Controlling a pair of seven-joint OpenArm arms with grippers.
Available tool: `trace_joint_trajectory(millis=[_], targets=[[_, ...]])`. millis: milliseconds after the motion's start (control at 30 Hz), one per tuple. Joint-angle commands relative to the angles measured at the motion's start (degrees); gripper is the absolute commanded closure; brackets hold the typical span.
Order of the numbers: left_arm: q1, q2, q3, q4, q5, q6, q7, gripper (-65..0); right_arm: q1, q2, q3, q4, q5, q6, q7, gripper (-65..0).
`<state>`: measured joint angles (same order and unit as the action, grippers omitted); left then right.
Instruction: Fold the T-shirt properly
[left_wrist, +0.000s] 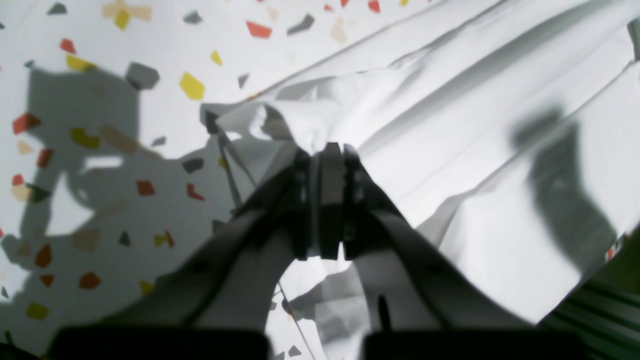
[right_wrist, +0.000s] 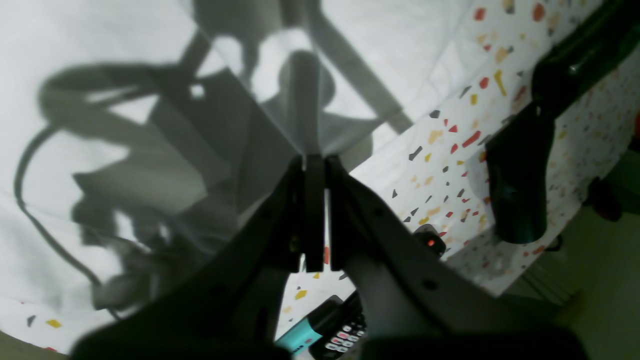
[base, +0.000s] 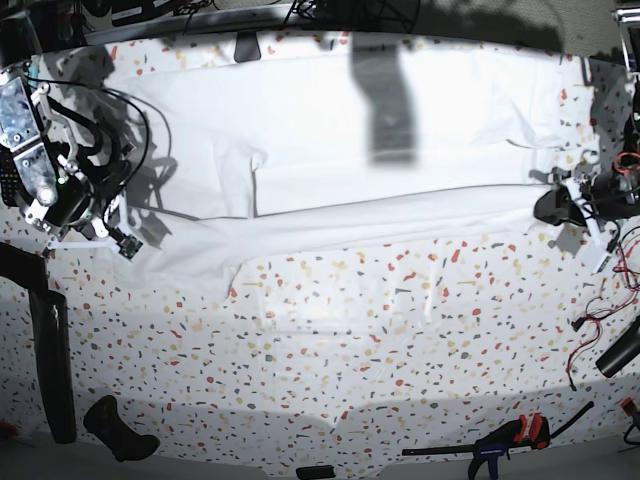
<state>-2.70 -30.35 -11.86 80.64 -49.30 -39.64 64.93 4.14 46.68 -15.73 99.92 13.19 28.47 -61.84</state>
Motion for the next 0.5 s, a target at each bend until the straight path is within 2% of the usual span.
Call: trace_joint_trajectory(millis=[0, 100, 200, 267, 333, 367, 467], targets=[[-0.9, -1.3, -0.5, 0.9, -0.6, -0.4, -0.7, 0.0, 1.0, 1.2, 0.8, 0.9, 0.2, -0.4, -0.4, 0.0], [-0.9, -1.3, -0.5, 0.9, 0.1, -0.4, -0.7, 0.0, 1.0, 1.2, 0.8, 0.9, 2.6, -0.4, -1.1, 0.0], [-0.9, -1.3, -0.5, 0.9, 1.8, -0.4, -0.7, -14.4, 1.0, 1.2, 0.8, 0.9, 5.1, -0.4, -2.4, -1.6], [-0.9, -1.3, -0.5, 0.9, 3.2, -0.4, -0.7, -18.7, 1.0, 1.2, 0.8, 0.9, 5.0, -0.4, -2.6, -14.9], [-0.9, -1.3, -0.5, 0.9, 5.5, -0.4, -0.7, -18.8, 1.0, 1.2, 0.8, 0.9, 4.8, -0.4, -2.6, -24.3], [-0.9, -1.3, -0.5, 0.9, 6.8, -0.4, -0.7, -18.8, 1.0, 1.2, 0.8, 0.8, 4.8, -0.4, -2.6, -26.4], [-0.9, -1.3, -0.5, 0.9, 11.1, 2.0, -0.7, -19.0, 1.1, 1.3, 0.8, 0.8, 4.8, -0.4, -2.7, -26.7]])
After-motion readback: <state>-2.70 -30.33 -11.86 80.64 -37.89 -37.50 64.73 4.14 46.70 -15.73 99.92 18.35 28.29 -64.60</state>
